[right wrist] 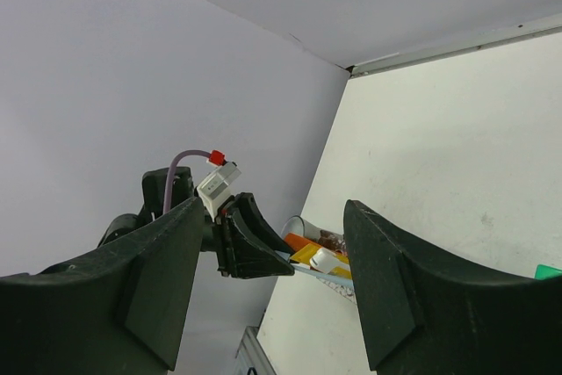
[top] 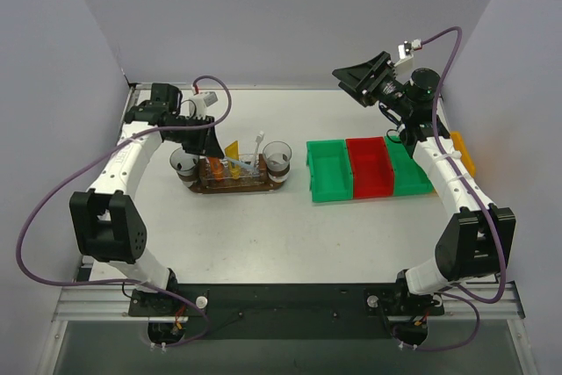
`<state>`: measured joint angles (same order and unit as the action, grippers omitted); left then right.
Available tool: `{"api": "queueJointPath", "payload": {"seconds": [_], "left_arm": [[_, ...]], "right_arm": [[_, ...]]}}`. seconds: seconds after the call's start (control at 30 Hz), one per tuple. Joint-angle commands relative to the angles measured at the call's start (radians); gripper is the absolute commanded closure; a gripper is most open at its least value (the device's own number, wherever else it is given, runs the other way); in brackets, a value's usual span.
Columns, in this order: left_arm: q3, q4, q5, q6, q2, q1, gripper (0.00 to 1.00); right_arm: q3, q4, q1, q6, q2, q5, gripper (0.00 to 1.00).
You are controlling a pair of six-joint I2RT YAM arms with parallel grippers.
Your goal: Prepare toiletry sets of a toothbrush and toothpaste on the tray
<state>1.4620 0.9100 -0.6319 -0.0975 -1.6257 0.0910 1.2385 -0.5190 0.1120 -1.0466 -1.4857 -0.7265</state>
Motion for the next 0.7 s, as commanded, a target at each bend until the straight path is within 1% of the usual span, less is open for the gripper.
{"api": "queueJointPath", "payload": {"seconds": [0.0, 0.37, 0.47, 0.6, 0.63, 0.67], "left_arm": [[0.063, 0.009, 0.001, -0.025, -0.013, 0.013, 1.0], [0.096, 0.032, 0.027, -0.036, -0.042, 0.026, 1.0], [0.097, 0.032, 0.031, -0.039, -0.046, 0.032, 0.98], [0.095, 0.033, 0.031, -0.039, -0.048, 0.038, 0.92], [0.095, 0.033, 0.031, -0.038, -0.049, 0.038, 0.87], [0.095, 0.032, 0.031, -0.039, -0.051, 0.039, 0.84]], "right_arm": [[0.019, -0.067, 0.003, 0.017, 0.004, -0.021, 0.41], [0.021, -0.064, 0.009, 0.017, -0.002, -0.021, 0.41], [0.022, -0.064, 0.008, 0.017, -0.002, -0.022, 0.41], [0.024, -0.062, 0.009, 0.019, -0.004, -0.022, 0.41], [0.024, -0.062, 0.009, 0.019, -0.005, -0.022, 0.41], [0.024, -0.061, 0.009, 0.019, -0.007, -0.024, 0.41]]}}
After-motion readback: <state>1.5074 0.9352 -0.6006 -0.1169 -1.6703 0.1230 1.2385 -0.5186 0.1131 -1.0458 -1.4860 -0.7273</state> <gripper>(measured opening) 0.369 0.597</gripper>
